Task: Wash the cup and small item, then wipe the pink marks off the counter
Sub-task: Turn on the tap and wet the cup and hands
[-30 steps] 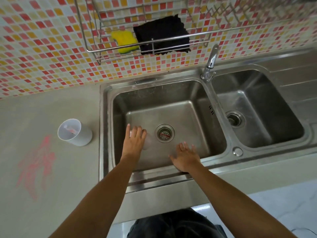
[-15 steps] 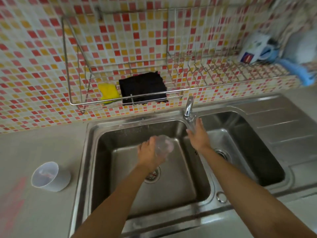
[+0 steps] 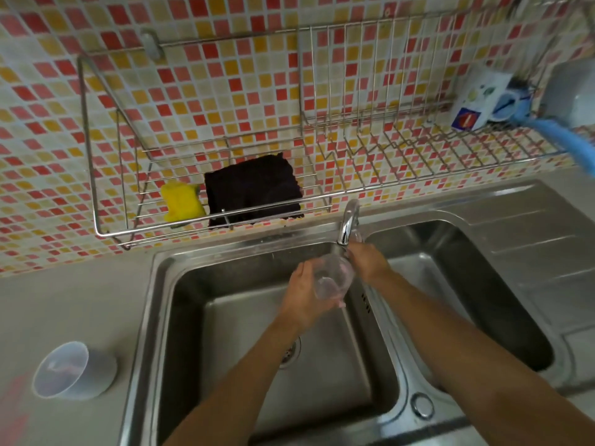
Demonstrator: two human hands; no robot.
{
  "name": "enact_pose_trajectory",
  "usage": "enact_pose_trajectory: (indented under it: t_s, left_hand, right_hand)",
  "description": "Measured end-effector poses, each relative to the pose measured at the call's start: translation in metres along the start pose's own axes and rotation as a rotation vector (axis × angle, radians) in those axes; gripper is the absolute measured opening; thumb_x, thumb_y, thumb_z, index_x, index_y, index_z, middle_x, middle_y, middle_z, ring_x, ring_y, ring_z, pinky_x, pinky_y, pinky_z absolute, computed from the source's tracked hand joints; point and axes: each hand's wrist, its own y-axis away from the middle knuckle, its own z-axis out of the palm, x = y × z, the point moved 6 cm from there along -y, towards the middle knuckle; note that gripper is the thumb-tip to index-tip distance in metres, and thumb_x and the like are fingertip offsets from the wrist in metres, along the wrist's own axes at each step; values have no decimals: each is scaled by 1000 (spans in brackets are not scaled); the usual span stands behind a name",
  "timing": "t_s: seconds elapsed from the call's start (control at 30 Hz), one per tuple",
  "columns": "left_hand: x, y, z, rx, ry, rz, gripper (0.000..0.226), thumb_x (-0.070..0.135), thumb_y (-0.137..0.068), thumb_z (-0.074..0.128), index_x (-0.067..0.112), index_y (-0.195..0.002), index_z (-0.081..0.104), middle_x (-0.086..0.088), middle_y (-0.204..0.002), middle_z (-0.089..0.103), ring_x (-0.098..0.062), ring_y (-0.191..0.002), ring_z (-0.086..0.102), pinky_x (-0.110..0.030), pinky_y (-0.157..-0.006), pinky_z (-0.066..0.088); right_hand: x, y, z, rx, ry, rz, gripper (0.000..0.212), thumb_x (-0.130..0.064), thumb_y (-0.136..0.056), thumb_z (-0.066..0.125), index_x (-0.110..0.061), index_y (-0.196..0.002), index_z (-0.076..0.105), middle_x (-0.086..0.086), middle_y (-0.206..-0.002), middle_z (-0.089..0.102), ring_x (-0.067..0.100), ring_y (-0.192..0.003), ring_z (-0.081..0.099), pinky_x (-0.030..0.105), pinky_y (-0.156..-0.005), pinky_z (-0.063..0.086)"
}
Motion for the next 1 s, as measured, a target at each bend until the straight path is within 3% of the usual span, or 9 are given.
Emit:
enact_pose_trajectory:
  t_s: [0.07, 0.17, 0.23, 0.4, 0.6, 0.73, 0.83, 1.0]
  left_hand:
    - [7, 1, 4, 3, 37, 2, 88, 34, -56, 90, 26, -132, 46, 9, -127, 47, -7, -117, 45, -22, -97, 42]
    - [17, -5, -1, 51, 81, 11, 86, 31, -55, 90, 22, -130, 47, 9, -121, 48, -7, -113, 47, -20, -94, 42]
    - [19, -8, -4, 83, 105, 14, 86, 30, -55, 90, 20, -129, 48, 8, -118, 49, -8, -111, 49, -23, -95, 44]
    - [20, -6, 1, 50, 101, 27, 88, 30, -54, 91, 21, -130, 47, 9, -119, 48, -10, -113, 50, -27, -95, 46]
    - [20, -1, 6, 72, 122, 35, 91, 29, -55, 92, 25, -132, 45, 10, -120, 48, -8, -113, 47, -19, -92, 43]
    - [20, -1, 3, 112, 154, 36, 91, 31, -54, 92, 25, -132, 46, 8, -121, 50, -9, -114, 48, -33, -97, 46]
    - [18, 1, 3, 148, 155, 35, 90, 33, -52, 92, 26, -129, 46, 9, -119, 50, -11, -113, 50, -38, -96, 48]
    - [14, 0, 2, 181, 177, 16, 87, 31, -53, 92, 27, -127, 46, 16, -119, 48, -7, -115, 49, -34, -98, 48]
  right_hand:
    - [0, 0, 5, -33, -3, 14, 27, -24, -99, 45, -6, -88, 61, 5, -83, 61, 17, -74, 55, 12, -54, 40]
    - [-2, 2, 6, -96, 78, -15, 25, -14, -101, 42, -4, -117, 59, 14, -118, 62, 28, -106, 60, 20, -84, 43]
    - [-5, 3, 3, -120, 160, -33, 23, -13, -99, 46, -5, -116, 59, 14, -120, 63, 28, -109, 61, 27, -88, 44]
    - [-3, -5, 4, -110, -11, -63, 17, -13, -97, 50, -11, -105, 66, 16, -113, 66, 32, -106, 61, 27, -86, 42]
    - [7, -16, 12, -74, -40, -65, 12, -12, -95, 51, -7, -98, 62, 10, -98, 64, 23, -94, 61, 29, -77, 44]
    - [22, -30, -1, 157, -186, 51, 5, -15, -90, 59, -12, -88, 62, 8, -88, 68, 20, -75, 61, 24, -67, 41]
    - [37, -26, -8, 314, -406, 73, 5, -10, -90, 59, -7, -93, 61, 13, -87, 69, 20, -77, 65, 22, -65, 44]
    - [43, -33, -7, 334, -415, 36, 13, -10, -91, 56, -5, -103, 60, 5, -92, 65, 23, -83, 64, 14, -66, 36]
